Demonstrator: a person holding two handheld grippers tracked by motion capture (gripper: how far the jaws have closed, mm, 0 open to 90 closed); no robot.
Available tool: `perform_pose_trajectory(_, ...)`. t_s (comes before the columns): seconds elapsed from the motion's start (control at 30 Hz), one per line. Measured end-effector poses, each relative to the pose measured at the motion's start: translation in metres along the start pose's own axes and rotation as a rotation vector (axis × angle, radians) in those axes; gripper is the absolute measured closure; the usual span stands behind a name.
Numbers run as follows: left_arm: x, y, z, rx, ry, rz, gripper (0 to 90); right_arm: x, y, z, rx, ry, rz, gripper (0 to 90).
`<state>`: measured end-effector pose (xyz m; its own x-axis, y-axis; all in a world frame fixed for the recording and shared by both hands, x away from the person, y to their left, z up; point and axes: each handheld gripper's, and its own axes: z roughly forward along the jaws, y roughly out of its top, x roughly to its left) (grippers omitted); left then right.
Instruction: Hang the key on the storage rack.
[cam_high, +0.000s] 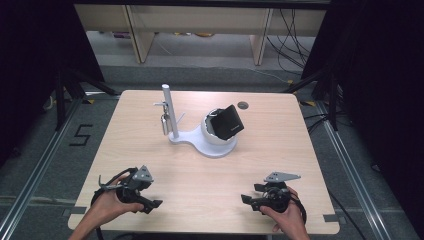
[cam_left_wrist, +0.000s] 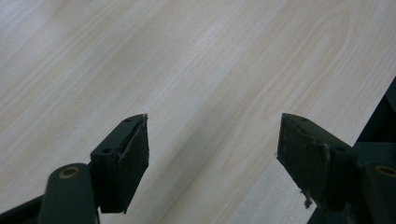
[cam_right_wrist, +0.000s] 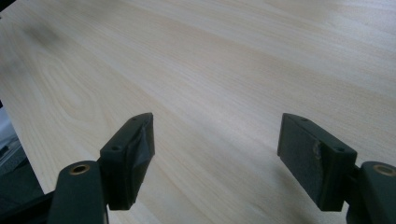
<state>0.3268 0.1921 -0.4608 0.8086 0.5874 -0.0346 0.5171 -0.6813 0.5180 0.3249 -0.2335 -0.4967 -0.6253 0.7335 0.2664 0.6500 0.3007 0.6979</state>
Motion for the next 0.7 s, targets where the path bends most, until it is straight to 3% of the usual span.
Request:
perform_pose_trajectory(0.07,-0.004,-0.004,0.004,-0.021,0.006,0.003,25.0,0.001,0.0,0.0,0.009,0.014,0.009,28.4)
perform_pose_trajectory(0.1,-0.007,-0.007,0.006,-0.032,0.007,-0.007,24.9,0.004,0.0,0.001,0.006,0.028,0.041,28.4)
perform_pose_trajectory(0.13,-0.009,-0.009,0.008,-0.024,0.007,0.007,25.0,0.004,0.0,0.001,0.004,0.03,0.025,28.4)
perform_pose_trajectory(0.17,-0.012,-0.013,0.01,-0.054,0.011,0.009,25.0,0.003,0.0,0.0,0.009,0.016,0.018,28.4)
perform_pose_trajectory(0.23,-0.016,-0.018,0.011,-0.079,0.016,-0.015,25.0,0.003,0.0,0.0,0.006,0.017,0.021,28.3)
perform_pose_trajectory(0.27,-0.018,-0.022,0.013,-0.09,0.024,-0.03,25.0,0.001,0.0,0.0,0.0,0.003,-0.003,28.3)
perform_pose_trajectory(0.3,-0.018,-0.025,0.013,-0.093,0.021,-0.025,25.0,0.001,0.0,-0.001,-0.001,0.003,-0.004,28.4)
perform_pose_trajectory(0.37,-0.022,-0.031,0.015,-0.114,0.041,-0.031,25.0,0.003,0.0,0.001,-0.006,0.029,0.022,28.3)
perform_pose_trajectory(0.43,-0.024,-0.035,0.016,-0.147,0.072,-0.046,25.0,0.005,0.0,0.0,-0.001,0.026,0.036,28.3)
perform_pose_trajectory(0.47,-0.025,-0.037,0.017,-0.155,0.079,-0.065,25.0,0.004,0.0,0.0,0.007,0.02,0.013,28.3)
perform_pose_trajectory(0.5,-0.026,-0.038,0.018,-0.149,0.076,-0.056,24.9,0.005,0.0,0.0,0.01,0.021,0.016,28.3)
perform_pose_trajectory(0.53,-0.027,-0.039,0.02,-0.155,0.087,-0.075,25.0,0.005,0.0,0.0,0.012,0.023,0.022,28.3)
perform_pose_trajectory(0.57,-0.027,-0.04,0.021,-0.161,0.093,-0.069,25.0,0.003,0.001,0.0,0.0,0.02,-0.012,28.3)
perform_pose_trajectory(0.6,-0.029,-0.04,0.021,-0.161,0.093,-0.08,25.0,0.006,0.001,-0.001,0.009,0.027,0.021,28.3)
perform_pose_trajectory(0.7,-0.031,-0.043,0.022,-0.162,0.102,-0.069,25.0,0.006,0.0,0.001,-0.003,0.033,0.011,28.1)
